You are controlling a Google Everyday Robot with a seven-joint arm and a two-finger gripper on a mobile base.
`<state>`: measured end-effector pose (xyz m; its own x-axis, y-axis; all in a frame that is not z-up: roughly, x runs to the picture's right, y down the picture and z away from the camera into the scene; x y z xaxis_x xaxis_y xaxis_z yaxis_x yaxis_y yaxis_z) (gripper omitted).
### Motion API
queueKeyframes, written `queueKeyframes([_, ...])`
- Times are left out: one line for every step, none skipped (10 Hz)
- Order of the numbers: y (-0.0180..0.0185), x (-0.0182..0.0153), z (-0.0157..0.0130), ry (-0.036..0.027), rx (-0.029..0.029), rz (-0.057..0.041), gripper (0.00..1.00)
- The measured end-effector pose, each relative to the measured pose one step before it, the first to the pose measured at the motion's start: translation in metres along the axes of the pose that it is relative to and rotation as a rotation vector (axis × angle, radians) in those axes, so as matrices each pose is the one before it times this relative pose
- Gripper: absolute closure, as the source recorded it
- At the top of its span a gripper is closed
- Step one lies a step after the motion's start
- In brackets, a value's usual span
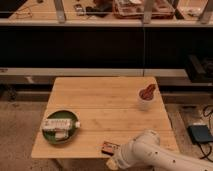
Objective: Push the eraser across the table
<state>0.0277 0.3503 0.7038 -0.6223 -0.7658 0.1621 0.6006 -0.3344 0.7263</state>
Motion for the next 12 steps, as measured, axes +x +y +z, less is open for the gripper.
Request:
queueKeyframes([0.00615, 0.00100, -0.00296, 0.00906, -0.02247, 0.00908, 1.00])
queueKeyframes([0.00336, -0.00001, -0.00157, 0.00473, -0.01167, 0.00592, 1.00])
queueKeyframes([0.00386, -0.00241, -0.00111, 0.00191, -0.01082, 0.00996, 1.00])
queueKeyframes([0.00458, -0.00411, 0.00003, 0.00067, -0.00973, 0.01464, 1.00])
queueKeyframes([0.00217, -0.00237, 0.00105, -0.00004, -0.00213, 0.00816, 1.00])
queueKeyframes([0.00187, -0.00187, 0.00200, -0.00070, -0.00020, 0.00580, 1.00])
queueKeyframes([0.00141, -0.00061, 0.00220, -0.00050, 0.00097, 0.00238, 1.00])
queueKeyframes([0.00468, 0.00222, 0.00287, 0.00080, -0.00102, 0.00352, 1.00])
queueKeyframes([0.00361, 0.00444, 0.00024, 0.00307, -0.00288, 0.00049, 1.00])
queueKeyframes([0.00352, 0.00677, -0.00022, 0.00199, -0.00377, -0.00363, 1.00])
queueKeyframes([0.00249, 0.00919, -0.00062, -0.00147, -0.00510, -0.00941, 1.00])
queueKeyframes([0.00116, 0.00749, -0.00006, -0.00493, -0.00318, -0.00729, 1.00])
